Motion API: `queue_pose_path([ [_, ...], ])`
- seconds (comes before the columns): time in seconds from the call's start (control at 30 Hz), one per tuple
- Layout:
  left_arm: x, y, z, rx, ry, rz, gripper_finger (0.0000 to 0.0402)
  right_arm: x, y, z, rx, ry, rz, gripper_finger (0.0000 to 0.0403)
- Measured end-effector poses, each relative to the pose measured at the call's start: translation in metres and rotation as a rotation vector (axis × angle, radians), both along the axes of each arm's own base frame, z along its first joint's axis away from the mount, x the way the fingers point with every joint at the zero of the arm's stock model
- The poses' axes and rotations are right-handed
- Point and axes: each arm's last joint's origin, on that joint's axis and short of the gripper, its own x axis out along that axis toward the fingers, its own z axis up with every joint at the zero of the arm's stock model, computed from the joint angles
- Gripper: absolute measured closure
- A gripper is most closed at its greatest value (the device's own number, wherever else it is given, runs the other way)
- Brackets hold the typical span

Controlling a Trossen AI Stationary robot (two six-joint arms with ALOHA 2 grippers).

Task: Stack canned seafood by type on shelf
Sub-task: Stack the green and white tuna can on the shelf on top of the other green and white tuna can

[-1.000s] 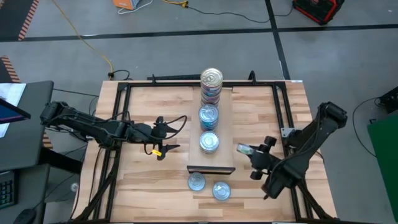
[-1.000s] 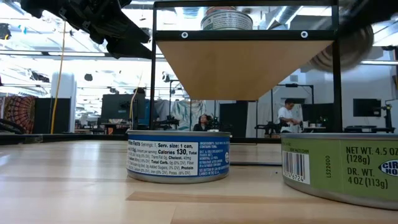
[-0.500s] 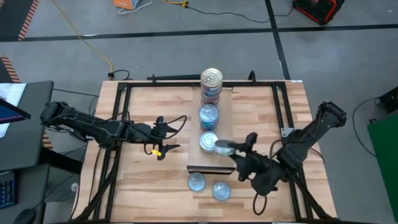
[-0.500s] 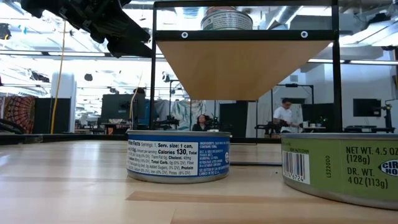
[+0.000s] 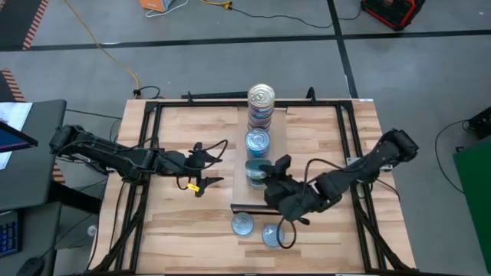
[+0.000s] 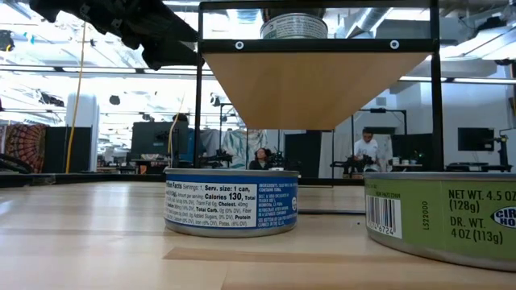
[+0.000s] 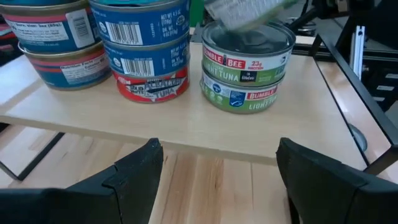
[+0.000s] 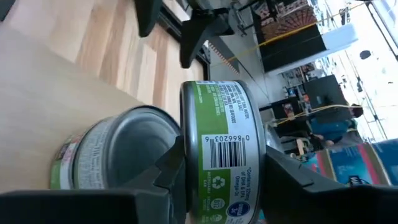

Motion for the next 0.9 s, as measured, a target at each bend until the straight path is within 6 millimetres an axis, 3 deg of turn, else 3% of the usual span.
queue_pose_path([
  [0.23,0.0,0.0,0.0,0.001,0.001,0.0,0.01,0.01,-0.002,-0.014,-0.025,0.04,-0.023,0.0209],
  [0.9,0.0,0.0,0.0,0.001,0.003,0.0,0.01,0.001,0.011,-0.01,0.107,-0.059,-0.026,0.009],
])
